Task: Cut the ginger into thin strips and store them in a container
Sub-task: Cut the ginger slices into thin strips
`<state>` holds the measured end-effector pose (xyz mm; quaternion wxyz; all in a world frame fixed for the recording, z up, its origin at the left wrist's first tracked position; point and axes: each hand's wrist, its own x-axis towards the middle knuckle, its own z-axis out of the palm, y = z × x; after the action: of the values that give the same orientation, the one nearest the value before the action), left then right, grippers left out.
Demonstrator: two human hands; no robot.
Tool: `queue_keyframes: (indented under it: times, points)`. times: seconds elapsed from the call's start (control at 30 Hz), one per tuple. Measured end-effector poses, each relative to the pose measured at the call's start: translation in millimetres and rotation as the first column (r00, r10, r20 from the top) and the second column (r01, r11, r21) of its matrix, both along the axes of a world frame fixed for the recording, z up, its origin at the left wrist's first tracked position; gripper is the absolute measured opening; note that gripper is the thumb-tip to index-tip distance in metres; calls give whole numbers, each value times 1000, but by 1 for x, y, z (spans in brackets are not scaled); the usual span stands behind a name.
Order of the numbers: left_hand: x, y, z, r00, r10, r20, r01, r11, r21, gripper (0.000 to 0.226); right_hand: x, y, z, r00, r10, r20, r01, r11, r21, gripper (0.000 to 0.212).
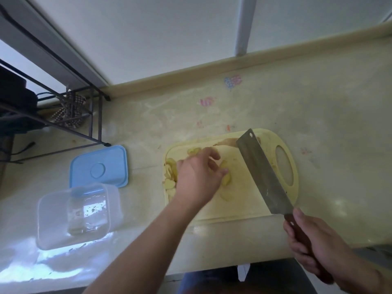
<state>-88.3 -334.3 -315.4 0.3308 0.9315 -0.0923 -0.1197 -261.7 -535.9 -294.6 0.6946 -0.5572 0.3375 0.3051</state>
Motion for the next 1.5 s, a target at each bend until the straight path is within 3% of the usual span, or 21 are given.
queue_keyframes:
  times: [0.2, 0.27, 0.33, 0.43, 0.63, 0.77, 0.9, 1.0, 1.13, 1.23, 1.37, 1.5]
  points:
    - [-22, -4, -28, 957, -212, 197, 165, 959, 231, 25, 1, -1, -3, 999, -20, 28, 21, 1000, -8, 97]
    - [-22, 0, -34, 922, -275, 273, 190, 934, 302, 37, 0, -1, -4, 999, -25, 30, 26, 1000, -15, 94]
    - [-22, 4, -33, 907, -303, 293, 194, 917, 347, 50, -1, 0, -5, 999, -33, 31, 33, 999, -16, 93]
    - [-24, 6, -30, 896, -366, 250, 249, 882, 400, 51, -3, 2, -5, 999, -30, 31, 31, 999, -15, 92]
    - [-23, 1, -30, 921, -348, 176, 259, 883, 391, 27, -7, 17, -1, 999, 12, 31, -10, 998, -63, 90]
    - [-27, -4, -32, 943, -290, 163, 224, 917, 330, 34, -10, 36, -3, 1000, 10, 20, -8, 994, -105, 76]
    - [-32, 0, -31, 957, -222, 189, 147, 927, 345, 43, -12, 48, -5, 1000, 21, 9, -19, 982, -187, 76]
    - [-35, -4, -26, 983, -162, 86, 132, 950, 283, 25, -11, 53, -5, 999, 36, 10, -33, 983, -179, 72]
    - [-42, -9, -29, 988, -142, 63, 122, 960, 252, 15, -9, 52, -5, 998, 57, 19, -53, 986, -161, 77]
    - [-38, -3, -23, 969, -186, 162, 146, 962, 228, 6, -8, 47, -2, 1000, 15, 28, -11, 991, -135, 90]
    - [8, 7, -11, 906, -217, 363, 151, 968, 201, 21, -7, 38, 7, 999, -28, 30, 32, 991, -131, 94]
    - [61, 18, -7, 940, -289, 181, 205, 903, 377, 34, -9, 34, 7, 995, -94, -14, 93, 991, -97, 82]
